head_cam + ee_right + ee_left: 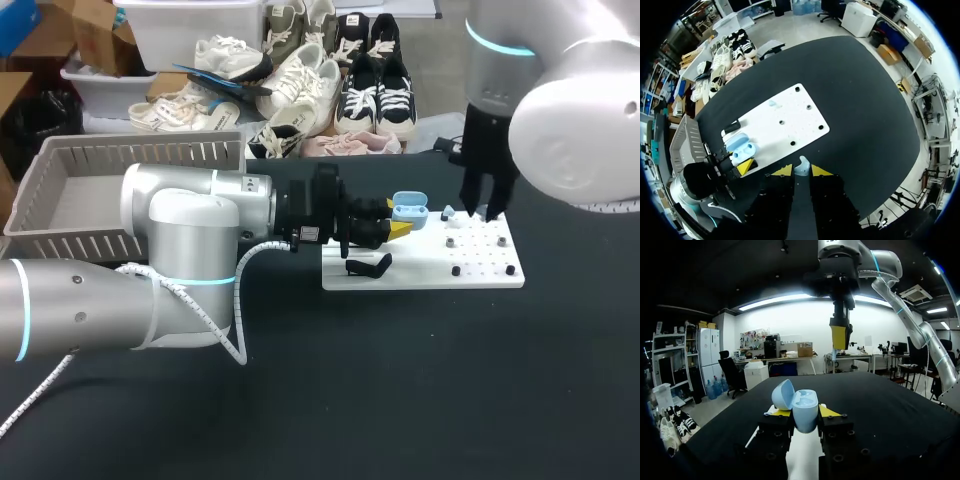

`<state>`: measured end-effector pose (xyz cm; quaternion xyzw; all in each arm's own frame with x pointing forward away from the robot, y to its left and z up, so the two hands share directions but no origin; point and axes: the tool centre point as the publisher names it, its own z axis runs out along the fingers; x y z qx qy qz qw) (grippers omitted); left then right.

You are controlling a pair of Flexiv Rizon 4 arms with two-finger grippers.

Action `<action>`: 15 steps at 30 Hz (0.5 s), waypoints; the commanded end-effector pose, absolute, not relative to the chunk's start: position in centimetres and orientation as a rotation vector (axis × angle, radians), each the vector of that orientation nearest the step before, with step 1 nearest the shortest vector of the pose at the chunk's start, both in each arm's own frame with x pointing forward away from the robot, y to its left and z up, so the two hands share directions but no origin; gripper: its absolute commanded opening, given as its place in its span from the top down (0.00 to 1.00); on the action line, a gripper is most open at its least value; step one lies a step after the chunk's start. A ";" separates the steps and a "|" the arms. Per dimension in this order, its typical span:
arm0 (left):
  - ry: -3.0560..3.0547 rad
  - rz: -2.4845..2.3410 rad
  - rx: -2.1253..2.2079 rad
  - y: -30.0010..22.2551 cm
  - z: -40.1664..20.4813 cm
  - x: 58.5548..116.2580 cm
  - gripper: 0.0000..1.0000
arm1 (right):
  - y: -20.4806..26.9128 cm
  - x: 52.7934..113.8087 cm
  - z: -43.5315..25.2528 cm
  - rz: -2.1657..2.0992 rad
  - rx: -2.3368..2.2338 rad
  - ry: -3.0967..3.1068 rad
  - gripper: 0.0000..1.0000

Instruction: Pick up each earbud case from the left stands, insert the matching earbuds, close the lid, and place the case in the box.

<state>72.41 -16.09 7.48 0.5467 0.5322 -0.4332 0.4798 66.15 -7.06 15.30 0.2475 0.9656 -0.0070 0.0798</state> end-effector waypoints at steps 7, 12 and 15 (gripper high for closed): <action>1.296 -1.057 1.332 -16.0 7.4 72.4 1.00 | -3.6 67.8 15.2 -0.058 0.616 2.920 1.00; 1.296 -1.057 1.332 -16.0 7.4 72.4 1.00 | -2.6 68.4 15.3 -0.052 0.566 2.931 1.00; 1.296 -1.057 1.332 -16.0 7.4 72.4 1.00 | -2.2 68.8 15.4 -0.045 0.548 2.934 1.00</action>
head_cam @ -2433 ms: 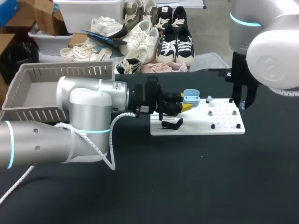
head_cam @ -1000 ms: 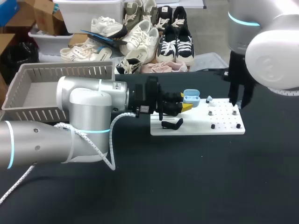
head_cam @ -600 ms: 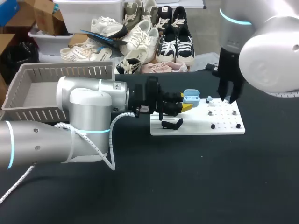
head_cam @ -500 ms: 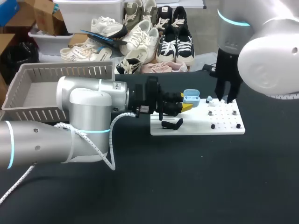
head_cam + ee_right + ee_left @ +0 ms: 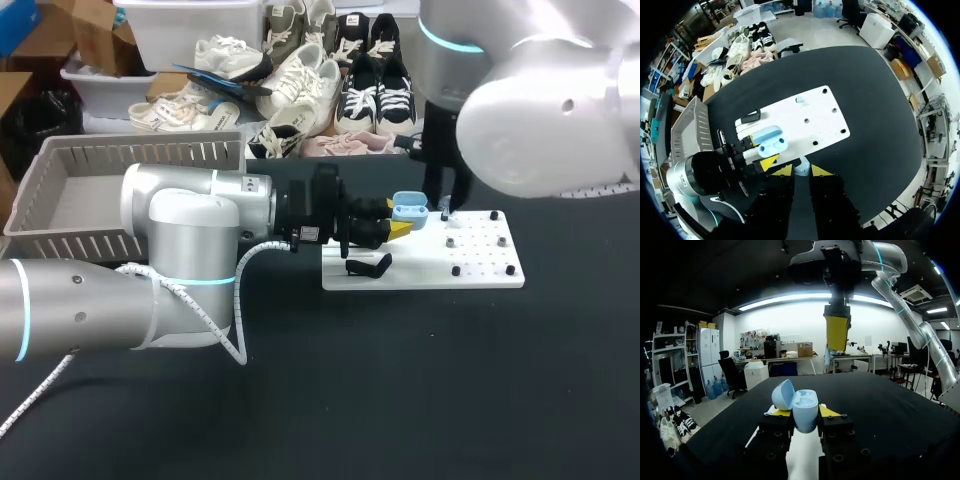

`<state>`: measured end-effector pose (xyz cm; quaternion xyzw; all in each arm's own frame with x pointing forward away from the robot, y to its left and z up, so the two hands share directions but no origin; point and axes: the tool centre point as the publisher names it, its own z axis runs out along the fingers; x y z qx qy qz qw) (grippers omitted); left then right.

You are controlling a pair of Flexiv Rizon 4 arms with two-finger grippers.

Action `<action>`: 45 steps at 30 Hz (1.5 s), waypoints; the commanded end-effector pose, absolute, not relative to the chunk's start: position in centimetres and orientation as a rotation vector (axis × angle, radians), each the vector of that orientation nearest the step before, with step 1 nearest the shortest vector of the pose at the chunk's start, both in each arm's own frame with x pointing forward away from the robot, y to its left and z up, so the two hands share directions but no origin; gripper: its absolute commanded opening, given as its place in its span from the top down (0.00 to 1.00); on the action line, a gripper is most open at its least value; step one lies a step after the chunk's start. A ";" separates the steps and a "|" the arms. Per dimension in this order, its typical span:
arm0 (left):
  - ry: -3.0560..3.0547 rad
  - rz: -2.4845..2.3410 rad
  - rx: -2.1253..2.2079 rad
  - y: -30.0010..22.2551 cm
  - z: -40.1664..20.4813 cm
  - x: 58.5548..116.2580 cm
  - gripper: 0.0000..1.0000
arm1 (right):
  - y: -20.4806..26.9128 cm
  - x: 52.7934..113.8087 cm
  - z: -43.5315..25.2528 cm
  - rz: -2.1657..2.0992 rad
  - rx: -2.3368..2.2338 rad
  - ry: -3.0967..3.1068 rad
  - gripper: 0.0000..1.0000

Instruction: Pick up each earbud case from the left stands, insert the matching earbuds, close the lid, and place the case in the box.

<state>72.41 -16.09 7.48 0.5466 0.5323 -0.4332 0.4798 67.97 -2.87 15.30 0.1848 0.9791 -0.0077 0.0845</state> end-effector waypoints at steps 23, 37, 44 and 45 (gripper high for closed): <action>1.296 -1.057 1.332 -16.0 7.4 72.4 1.00 | -0.2 70.8 14.0 -0.068 0.428 2.975 1.00; 1.296 -1.057 1.332 -16.0 7.4 72.4 1.00 | -0.4 71.3 13.3 -0.074 0.432 2.997 1.00; 1.296 -1.057 1.332 -16.0 7.4 72.4 1.00 | -0.3 71.4 13.1 -0.070 0.433 3.002 1.00; 1.296 -1.057 1.332 -16.0 7.4 72.4 1.00 | -0.3 71.4 13.0 -0.070 0.434 3.003 1.00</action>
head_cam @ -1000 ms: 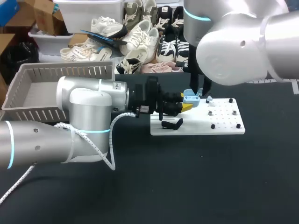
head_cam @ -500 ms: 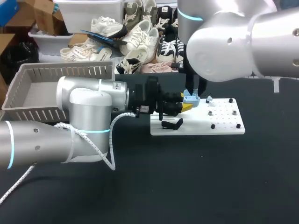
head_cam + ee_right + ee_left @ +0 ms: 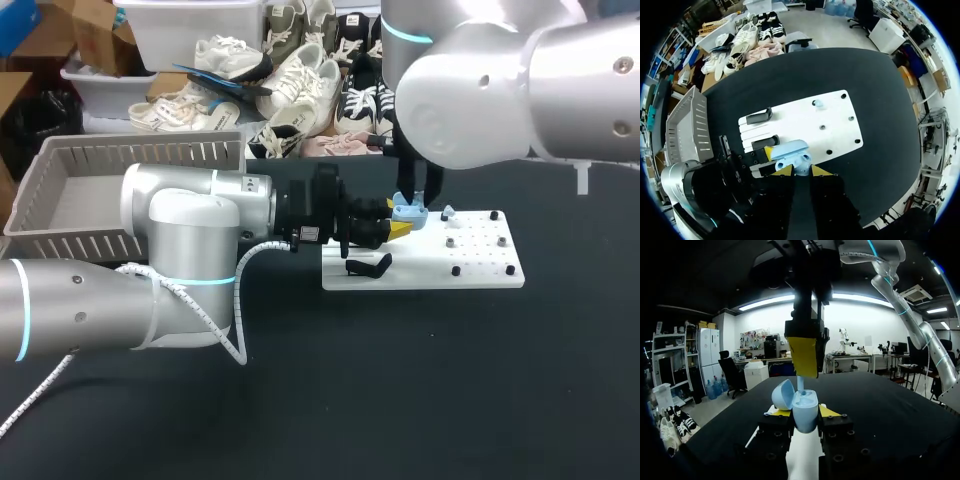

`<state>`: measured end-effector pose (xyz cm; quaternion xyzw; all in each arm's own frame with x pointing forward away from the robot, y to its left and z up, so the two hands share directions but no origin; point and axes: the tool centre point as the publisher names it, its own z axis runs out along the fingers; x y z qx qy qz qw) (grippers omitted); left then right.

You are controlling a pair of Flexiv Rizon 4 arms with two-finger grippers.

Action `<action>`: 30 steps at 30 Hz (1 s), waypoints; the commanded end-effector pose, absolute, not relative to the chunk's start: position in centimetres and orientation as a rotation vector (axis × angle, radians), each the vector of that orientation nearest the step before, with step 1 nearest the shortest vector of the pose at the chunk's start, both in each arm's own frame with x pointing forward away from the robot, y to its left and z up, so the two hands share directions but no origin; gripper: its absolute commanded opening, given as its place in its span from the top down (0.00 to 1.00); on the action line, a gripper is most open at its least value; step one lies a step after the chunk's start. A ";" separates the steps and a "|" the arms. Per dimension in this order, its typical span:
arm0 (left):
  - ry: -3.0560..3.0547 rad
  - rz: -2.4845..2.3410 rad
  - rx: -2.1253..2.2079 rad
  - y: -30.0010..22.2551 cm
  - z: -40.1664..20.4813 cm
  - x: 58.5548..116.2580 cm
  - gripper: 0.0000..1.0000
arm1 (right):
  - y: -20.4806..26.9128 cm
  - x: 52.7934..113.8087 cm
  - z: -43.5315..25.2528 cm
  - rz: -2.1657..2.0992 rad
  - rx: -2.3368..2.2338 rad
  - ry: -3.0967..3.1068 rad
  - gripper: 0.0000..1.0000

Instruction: Pick up each earbud case from the left stands, insert the matching earbuds, close the lid, and place the case in the box.

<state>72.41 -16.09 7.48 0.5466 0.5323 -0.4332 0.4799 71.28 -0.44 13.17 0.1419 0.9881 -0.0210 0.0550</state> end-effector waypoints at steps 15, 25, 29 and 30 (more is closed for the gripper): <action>1.296 -1.057 1.332 -16.0 7.4 72.4 1.00 | 0.0 71.0 12.9 -0.071 0.446 3.007 1.00; 1.296 -1.057 1.332 -16.0 7.4 72.4 1.00 | 0.2 70.5 13.0 -0.074 0.451 3.009 1.00; 1.296 -1.057 1.332 -16.0 7.4 72.4 1.00 | 0.1 70.4 12.8 -0.080 0.457 3.011 1.00; 1.296 -1.057 1.332 -16.0 7.4 72.4 1.00 | 0.0 70.3 12.8 -0.081 0.459 3.012 1.00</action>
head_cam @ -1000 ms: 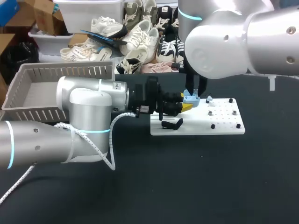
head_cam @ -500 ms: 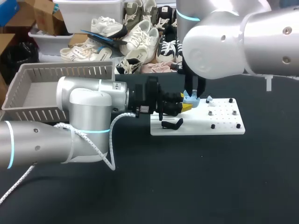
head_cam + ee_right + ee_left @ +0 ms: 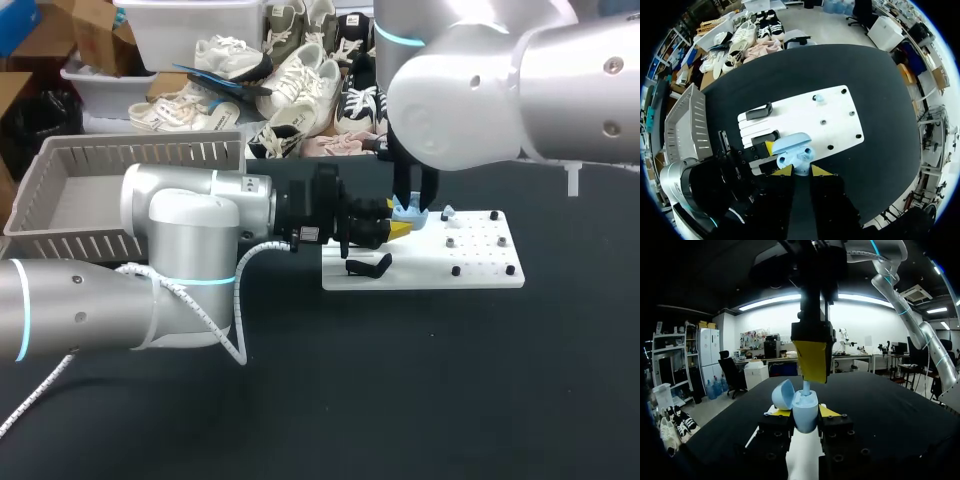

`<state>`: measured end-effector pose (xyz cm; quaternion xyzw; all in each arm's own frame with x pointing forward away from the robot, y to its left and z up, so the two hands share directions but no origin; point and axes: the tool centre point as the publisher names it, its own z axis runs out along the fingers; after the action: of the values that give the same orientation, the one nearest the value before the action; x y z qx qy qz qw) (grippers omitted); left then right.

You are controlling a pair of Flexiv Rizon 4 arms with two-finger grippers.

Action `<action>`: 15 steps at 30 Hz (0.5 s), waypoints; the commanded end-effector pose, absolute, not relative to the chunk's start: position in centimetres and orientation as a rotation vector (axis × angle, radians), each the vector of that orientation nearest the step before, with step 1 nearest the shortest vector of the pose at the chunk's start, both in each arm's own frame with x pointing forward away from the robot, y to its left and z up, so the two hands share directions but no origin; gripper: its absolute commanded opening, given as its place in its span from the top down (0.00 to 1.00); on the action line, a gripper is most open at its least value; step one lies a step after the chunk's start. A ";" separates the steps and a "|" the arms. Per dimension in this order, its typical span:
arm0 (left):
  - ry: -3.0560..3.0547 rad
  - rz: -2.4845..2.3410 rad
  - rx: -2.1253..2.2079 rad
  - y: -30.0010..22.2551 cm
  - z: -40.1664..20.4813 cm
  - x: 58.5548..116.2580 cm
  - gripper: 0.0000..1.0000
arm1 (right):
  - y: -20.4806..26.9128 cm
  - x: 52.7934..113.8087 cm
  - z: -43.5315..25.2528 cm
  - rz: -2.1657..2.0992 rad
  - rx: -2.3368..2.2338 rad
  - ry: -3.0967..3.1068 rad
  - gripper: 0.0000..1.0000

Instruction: Pick up each earbud case from the left stands, insert the matching earbuds, close the lid, and place the case in the box.

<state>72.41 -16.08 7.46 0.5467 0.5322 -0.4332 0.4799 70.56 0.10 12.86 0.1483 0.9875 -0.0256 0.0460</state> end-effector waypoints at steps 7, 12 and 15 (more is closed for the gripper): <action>1.296 -1.057 1.332 -16.0 7.4 72.4 1.00 | -0.1 70.2 12.9 -0.076 0.469 3.011 1.00; 1.296 -1.057 1.332 -16.0 7.4 72.4 1.00 | -0.2 70.2 12.9 -0.079 0.475 3.011 1.00; 1.296 -1.057 1.332 -16.0 7.4 72.4 1.00 | -0.4 70.2 12.9 -0.080 0.482 3.009 1.00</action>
<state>72.41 -16.08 7.47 0.5466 0.5322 -0.4332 0.4799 70.45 -0.23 12.86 0.1564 0.9864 -0.0264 0.0441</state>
